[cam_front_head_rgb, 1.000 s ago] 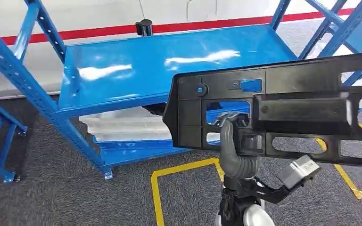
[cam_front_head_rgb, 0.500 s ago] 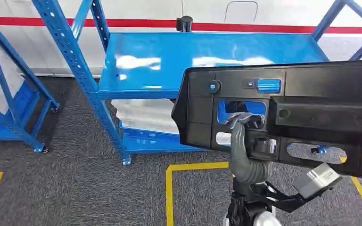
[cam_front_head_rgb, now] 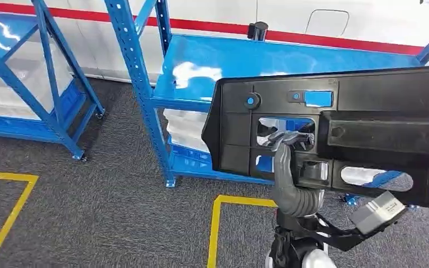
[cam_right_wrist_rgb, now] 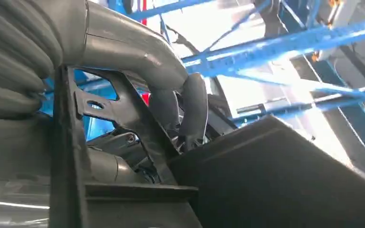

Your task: Take the parts from the cabinet and place them on the table.

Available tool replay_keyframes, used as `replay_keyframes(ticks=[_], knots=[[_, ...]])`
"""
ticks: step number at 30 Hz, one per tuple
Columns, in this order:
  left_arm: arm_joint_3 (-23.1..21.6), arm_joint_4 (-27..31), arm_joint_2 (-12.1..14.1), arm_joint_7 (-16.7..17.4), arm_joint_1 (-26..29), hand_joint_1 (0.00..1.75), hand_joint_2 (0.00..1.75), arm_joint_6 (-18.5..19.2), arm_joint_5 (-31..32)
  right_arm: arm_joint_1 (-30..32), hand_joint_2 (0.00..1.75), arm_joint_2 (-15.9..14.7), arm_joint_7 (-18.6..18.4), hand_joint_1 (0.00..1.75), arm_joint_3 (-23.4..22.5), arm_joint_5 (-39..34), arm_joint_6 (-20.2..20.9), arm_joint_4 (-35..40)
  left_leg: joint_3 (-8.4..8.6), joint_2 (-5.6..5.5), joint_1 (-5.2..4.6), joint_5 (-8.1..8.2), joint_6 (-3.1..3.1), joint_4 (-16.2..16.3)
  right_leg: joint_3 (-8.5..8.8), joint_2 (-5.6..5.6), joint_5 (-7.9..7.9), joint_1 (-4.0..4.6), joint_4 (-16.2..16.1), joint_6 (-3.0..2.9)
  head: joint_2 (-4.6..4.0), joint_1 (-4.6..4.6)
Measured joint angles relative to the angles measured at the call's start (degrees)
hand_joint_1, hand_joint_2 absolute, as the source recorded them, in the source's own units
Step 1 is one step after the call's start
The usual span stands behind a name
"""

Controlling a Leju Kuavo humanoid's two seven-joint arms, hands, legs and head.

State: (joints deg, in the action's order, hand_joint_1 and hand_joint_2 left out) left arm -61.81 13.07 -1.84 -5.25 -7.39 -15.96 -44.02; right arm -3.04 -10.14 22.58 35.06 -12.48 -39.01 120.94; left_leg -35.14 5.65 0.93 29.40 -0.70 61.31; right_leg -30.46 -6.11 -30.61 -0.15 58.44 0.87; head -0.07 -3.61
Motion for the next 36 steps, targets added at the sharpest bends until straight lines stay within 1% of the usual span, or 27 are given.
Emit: replay_keyframes(ticks=[2, 3, 4, 6, 7, 8, 9, 11, 12, 13, 14, 17, 18, 19, 20, 21, 22, 23, 24, 26, 27, 28, 29, 33, 34, 35, 36], knots=[[-0.22, -0.02, -0.13, 0.02, 0.00, 0.00, 1.75, 0.00, 0.00, 0.06, 1.75, -0.09, 0.00, 1.75, -0.07, 0.09, 0.00, 0.33, -0.46, -1.83, 0.19, -0.55, 0.88, -0.22, 0.08, -0.93, -0.11, -0.24, -0.11, 0.61, 0.00, 0.18], [-0.24, 0.00, -0.28, 0.17, -0.02, 0.00, 1.75, 0.02, 0.00, 0.10, 1.75, -0.22, -0.04, 1.75, -0.22, 0.09, 0.00, 0.44, -0.67, -2.69, 0.30, -0.78, 1.22, -0.25, -0.17, 1.74, -1.33, -0.40, 0.63, 1.17, 0.00, -0.11], [-0.26, 0.00, -0.35, 0.55, -0.10, 0.00, 1.75, 0.02, 0.00, 0.30, 1.75, -0.35, -0.11, 1.75, -0.42, 0.26, 0.00, 0.65, -0.90, -3.49, 0.34, -1.04, 1.60, -0.25, -0.95, 4.10, -3.51, -0.48, 2.89, 1.27, 0.00, -0.54], [-0.26, -0.02, -0.63, 1.42, -0.25, 0.00, 1.75, 0.09, -0.02, 0.44, 1.75, -0.55, -0.31, 1.75, -0.61, 0.39, 0.02, 0.83, -1.40, -5.55, 0.12, -1.47, 2.19, -0.25, -4.38, 5.65, -8.62, -0.46, 11.96, 1.20, 0.00, -1.31], [-0.28, -0.02, -0.68, 1.99, -0.21, 0.00, 1.75, 0.15, -0.02, 0.45, 1.75, -0.66, -0.39, 1.75, -0.79, 0.39, 0.04, 0.76, -1.64, -6.63, -0.01, -1.71, 2.28, -0.24, -5.87, 5.77, -9.95, -0.42, 15.59, 1.05, 0.00, -1.57], [-0.28, -0.02, -0.63, 2.58, -0.11, 0.00, 1.75, 0.17, -0.04, 0.43, 1.75, -0.70, -0.42, 1.75, -0.81, 0.37, 0.09, 0.74, -1.84, -7.61, -0.08, -1.94, 2.24, -0.23, -6.31, 5.84, -9.83, -0.35, 16.77, 0.82, 0.00, -1.75], [-0.28, -0.04, -0.59, 3.04, 0.00, 0.00, 1.75, 0.17, -0.11, 0.38, 1.75, -0.70, -0.48, 1.75, -0.81, 0.35, 0.15, 0.74, -1.99, -8.56, -0.15, -2.15, 2.20, -0.23, -5.69, 5.97, -8.48, -0.29, 15.57, 0.49, 0.00, -1.92], [-0.28, -0.07, -0.55, 3.43, 0.01, 0.00, 1.75, 0.17, -0.20, 0.06, 1.75, -0.70, -0.50, 1.75, -0.81, 0.04, 0.33, 0.72, -2.08, -10.42, -0.29, -2.58, 2.00, -0.24, -1.60, 7.13, -3.43, -0.19, 7.36, -0.58, 0.00, -2.34], [-0.28, -0.07, -0.57, 3.43, -0.03, 0.00, 1.75, 0.15, -0.22, -0.12, 1.75, -0.70, -0.50, 1.75, -0.81, -0.13, 0.44, 0.72, -2.13, -11.11, -0.22, -2.80, 1.87, -0.26, 0.74, 9.53, -1.23, -0.11, 2.45, -1.28, 0.00, -2.47], [-0.28, -0.07, -0.74, 3.43, -0.12, 0.00, 1.75, 0.15, -0.37, -0.16, 1.75, -0.68, -0.50, 1.75, -0.81, -0.26, 0.53, 0.70, -2.40, -11.72, -0.18, -3.12, 1.44, -0.27, 1.42, 12.40, -1.96, -0.20, 0.73, -1.94, 0.00, -2.19], [-0.28, -0.09, -0.63, 3.45, -0.20, 0.00, 1.75, 0.13, -0.46, -0.07, 1.75, -0.68, -0.46, 1.75, -0.81, -0.31, 0.59, 0.70, -2.73, -12.34, 0.11, -3.40, 1.08, -0.27, 1.38, 12.17, -1.64, -0.10, -0.13, -2.07, 0.00, -1.85], [-0.28, -0.09, -0.52, 3.58, 0.11, 0.00, 1.75, 0.13, -0.96, -0.41, 1.75, -0.64, -0.37, 1.75, -0.77, -0.74, 0.92, 0.44, -3.23, -14.19, 0.45, -4.68, -0.56, -1.32, 1.66, 10.38, -0.78, 0.35, -1.10, -2.18, 0.00, -2.38], [-0.28, -0.09, -0.46, 3.63, 0.06, 0.00, 1.75, -0.02, -1.27, -0.79, 1.75, -0.44, -0.35, 1.75, -0.72, -0.74, 1.09, 0.33, -3.43, -10.39, 0.24, -4.26, -0.18, -0.61, 1.98, 9.29, 0.21, -0.10, -2.43, -1.95, 0.00, -2.14], [-0.28, -0.09, -0.30, 3.67, -0.02, 0.00, 1.75, -0.26, -1.77, -0.94, 1.75, -0.13, -0.33, 1.75, -0.66, -0.59, 1.29, 0.22, -4.32, -6.08, -0.24, -2.45, -0.33, 0.77, 2.05, 8.80, 0.66, 0.15, -2.99, -2.26, 0.00, -1.46], [-0.28, -0.09, -0.22, 3.69, -0.19, 0.00, 1.75, -0.39, -2.21, -1.29, 1.75, 0.20, -0.31, 1.75, -0.68, -0.37, 1.49, 0.15, -5.79, -5.14, -0.07, 0.08, -0.51, 3.89, 1.82, 7.86, 0.93, 0.19, -3.00, -2.45, 0.00, -0.83], [-0.26, -0.09, -0.17, 3.69, -0.29, 0.00, 1.75, -0.39, -2.49, -1.59, 1.75, 0.42, -0.33, 1.75, -0.59, -0.15, 1.51, 0.00, -7.41, -5.14, 0.07, 2.49, -0.78, 8.05, 1.59, 6.82, 1.00, 0.20, -2.91, -2.36, 0.00, -0.41], [-0.26, -0.09, -0.07, 3.72, -0.30, 0.00, 1.75, -0.37, -2.73, -1.90, 1.75, 0.68, -0.39, 1.75, -0.27, 0.19, 1.49, -0.28, -8.72, -5.26, 0.11, 4.23, -1.10, 11.79, 1.41, 5.70, 1.02, 0.20, -2.80, -2.33, 0.00, 0.00], [-0.24, -0.09, 0.07, 3.80, -0.29, 0.00, 1.75, -0.33, -3.00, -2.47, 1.75, 1.01, -0.59, 1.75, 0.18, 0.50, 1.44, -0.59, -9.09, -5.40, 0.14, 4.76, -1.41, 13.74, 1.17, 4.60, 1.03, 0.19, -2.65, -2.31, 0.00, 0.20], [-0.24, -0.09, 0.29, 4.11, -0.30, 0.00, 1.75, -0.28, -3.15, -3.16, 1.75, 1.42, -0.90, 1.75, 0.61, 0.79, 1.33, -1.05, -8.16, -5.40, 0.18, 4.05, -1.61, 13.11, 0.92, 3.75, 1.06, 0.17, -2.43, -2.25, 0.00, 0.29], [-0.24, -0.09, 0.70, 5.27, -0.24, 0.00, 1.75, 0.46, -3.10, -5.05, 1.75, 2.34, -1.60, 1.75, 1.64, 1.64, 0.50, -2.30, -2.89, -4.47, 0.30, 0.65, -1.89, 5.79, 0.52, 2.13, 0.88, 0.10, -1.81, -1.98, 0.00, 0.37], [-0.26, -0.09, 0.94, 5.97, -0.22, 0.00, 1.75, 1.01, -3.04, -5.91, 1.75, 2.80, -1.90, 1.75, 2.16, 1.95, 0.31, -2.93, 0.40, -2.71, 0.29, -0.84, -1.94, 0.99, 0.41, 1.57, 0.68, 0.06, -1.35, -1.69, 0.00, 0.46], [-0.26, -0.09, 0.94, 6.32, -0.27, 0.00, 1.75, 1.31, -2.91, -6.38, 1.75, 3.21, -2.16, 1.75, 2.62, 2.27, 0.22, -3.34, 1.35, 0.34, -0.31, 0.53, -1.25, -1.10, 0.10, 1.03, 0.39, 0.34, -0.98, -1.24, 0.00, 0.66], [-0.26, -0.09, 1.05, 6.54, -0.27, 0.00, 1.75, 1.51, -2.86, -6.77, 1.75, 3.43, -2.30, 1.75, 2.93, 2.32, 0.20, -3.56, 1.16, -0.05, -0.23, -0.31, -0.44, -1.39, 0.07, 0.53, 0.11, 0.54, -0.54, -0.84, 0.00, 0.30], [-0.26, -0.13, 1.40, 7.34, -0.18, 0.00, 1.75, 1.79, -2.49, -8.28, 1.75, 3.95, -3.50, 1.75, 3.99, 3.04, 0.15, -4.53, 0.59, -2.18, -0.36, -1.06, 1.19, -1.72, -0.19, -1.11, -0.05, 0.26, -0.66, 0.15, 0.00, 0.11], [-0.26, -0.13, 1.38, 7.19, -0.19, 0.00, 1.75, 1.79, -2.54, -8.61, 1.75, 3.98, -4.00, 1.75, 4.28, 3.43, 0.13, -4.83, 0.37, -3.04, -0.24, -1.24, 1.47, -1.74, -0.42, 1.38, -1.42, 0.02, 0.50, 0.55, 0.00, -0.18], [-0.26, -0.13, 1.36, 6.99, -0.25, 0.00, 1.75, 1.79, -2.71, -8.74, 1.75, 4.00, -4.26, 1.75, 4.54, 3.65, 0.09, -4.98, 0.15, -3.59, -0.22, -1.44, 1.77, -1.73, -1.62, 3.71, -3.82, -0.18, 3.70, 0.69, 0.00, -0.70], [-0.26, -0.13, 1.25, 6.52, -0.27, 0.00, 1.75, 1.79, -2.86, -8.74, 1.75, 4.00, -4.61, 1.75, 4.70, 3.91, 0.07, -5.20, -0.01, -4.36, -0.28, -1.56, 1.96, -1.73, -3.57, 5.00, -6.49, -0.24, 8.62, 0.71, 0.00, -1.03]])
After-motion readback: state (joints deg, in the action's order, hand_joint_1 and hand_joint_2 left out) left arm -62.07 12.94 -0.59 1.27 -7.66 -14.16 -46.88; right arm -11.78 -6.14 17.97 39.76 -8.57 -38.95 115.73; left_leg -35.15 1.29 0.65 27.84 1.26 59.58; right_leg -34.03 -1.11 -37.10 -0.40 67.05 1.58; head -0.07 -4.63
